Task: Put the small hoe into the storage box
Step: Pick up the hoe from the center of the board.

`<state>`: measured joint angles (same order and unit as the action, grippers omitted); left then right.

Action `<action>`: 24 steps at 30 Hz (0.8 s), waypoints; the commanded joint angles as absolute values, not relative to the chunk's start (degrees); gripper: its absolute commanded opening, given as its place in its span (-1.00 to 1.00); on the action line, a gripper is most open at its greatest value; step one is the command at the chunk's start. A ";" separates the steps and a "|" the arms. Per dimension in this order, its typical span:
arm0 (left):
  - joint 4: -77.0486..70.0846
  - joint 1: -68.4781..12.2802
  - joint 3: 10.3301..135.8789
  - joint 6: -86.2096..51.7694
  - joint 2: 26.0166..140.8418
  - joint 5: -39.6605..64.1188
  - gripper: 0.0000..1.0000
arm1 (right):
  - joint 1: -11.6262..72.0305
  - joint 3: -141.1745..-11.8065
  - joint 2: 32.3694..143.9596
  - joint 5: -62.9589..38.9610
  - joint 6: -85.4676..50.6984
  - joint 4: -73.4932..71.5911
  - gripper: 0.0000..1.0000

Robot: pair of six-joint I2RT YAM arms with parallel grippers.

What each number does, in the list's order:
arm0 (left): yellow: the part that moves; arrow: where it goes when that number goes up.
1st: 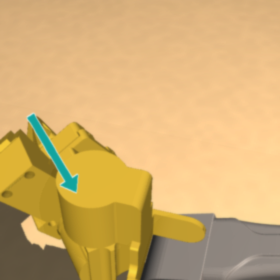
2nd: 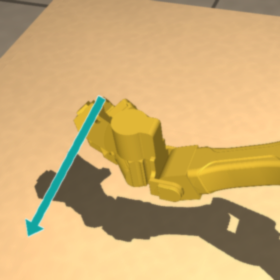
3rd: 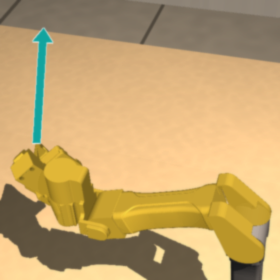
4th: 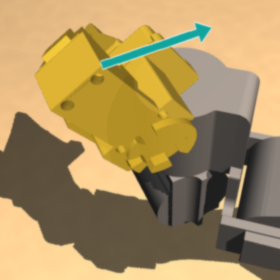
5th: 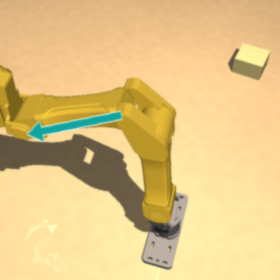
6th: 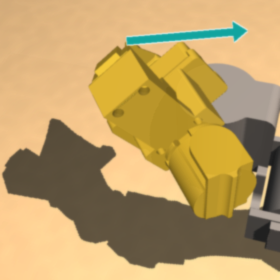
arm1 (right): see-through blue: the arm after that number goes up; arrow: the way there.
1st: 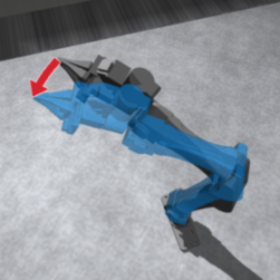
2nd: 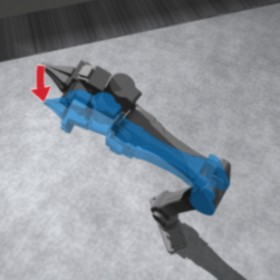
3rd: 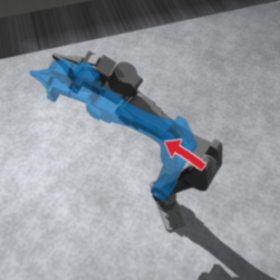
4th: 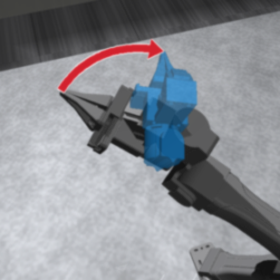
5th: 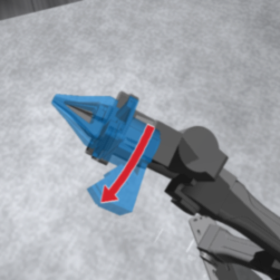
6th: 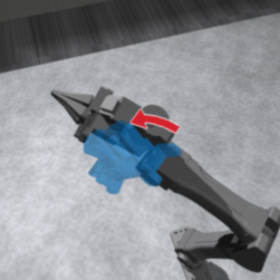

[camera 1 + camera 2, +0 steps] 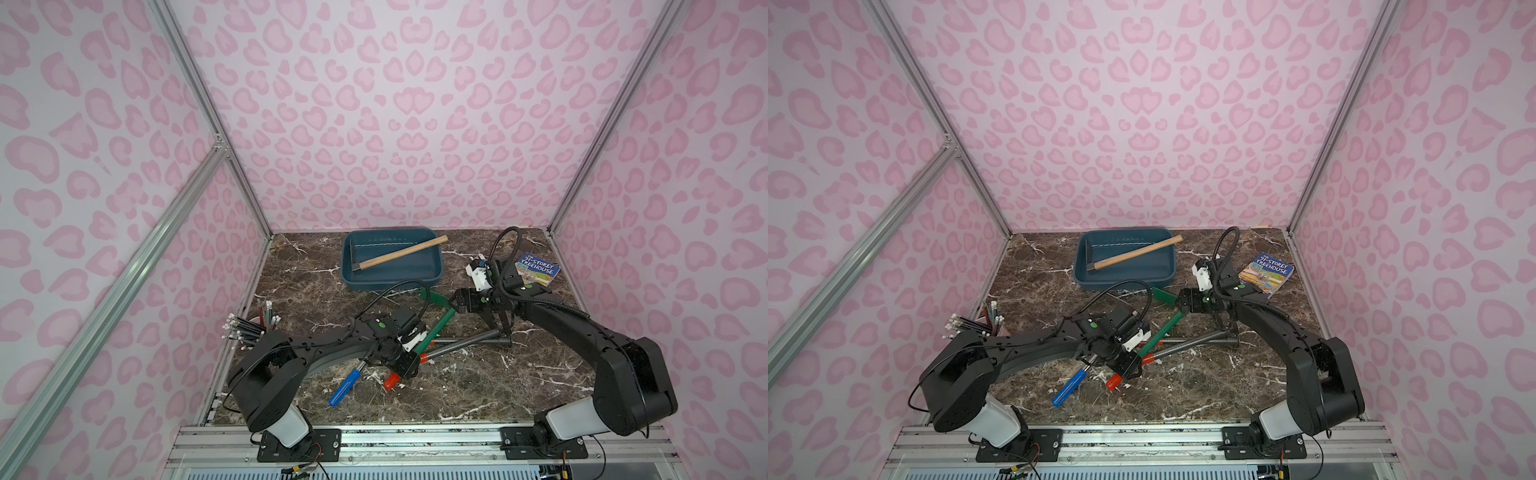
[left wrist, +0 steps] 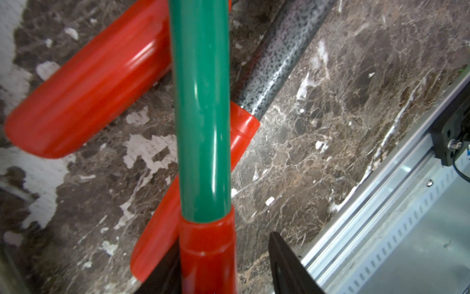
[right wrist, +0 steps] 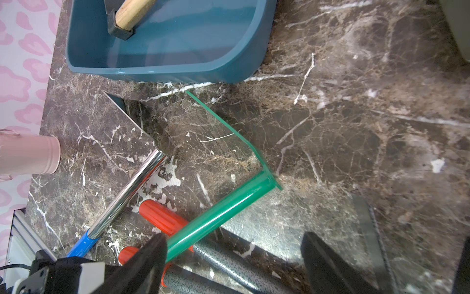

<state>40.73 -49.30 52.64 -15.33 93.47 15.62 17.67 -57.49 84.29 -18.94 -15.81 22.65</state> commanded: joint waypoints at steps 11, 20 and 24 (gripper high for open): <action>39.28 -49.29 54.52 -14.24 95.95 14.30 -0.08 | 17.76 -57.50 84.81 -18.13 -15.16 21.88 0.74; 41.10 -49.28 55.88 -13.90 95.89 13.78 -0.36 | 17.78 -58.04 85.15 -18.24 -15.33 21.88 0.74; 42.11 -49.26 56.57 -13.76 95.82 13.63 -0.51 | 17.75 -58.22 85.19 -18.29 -15.30 21.80 0.74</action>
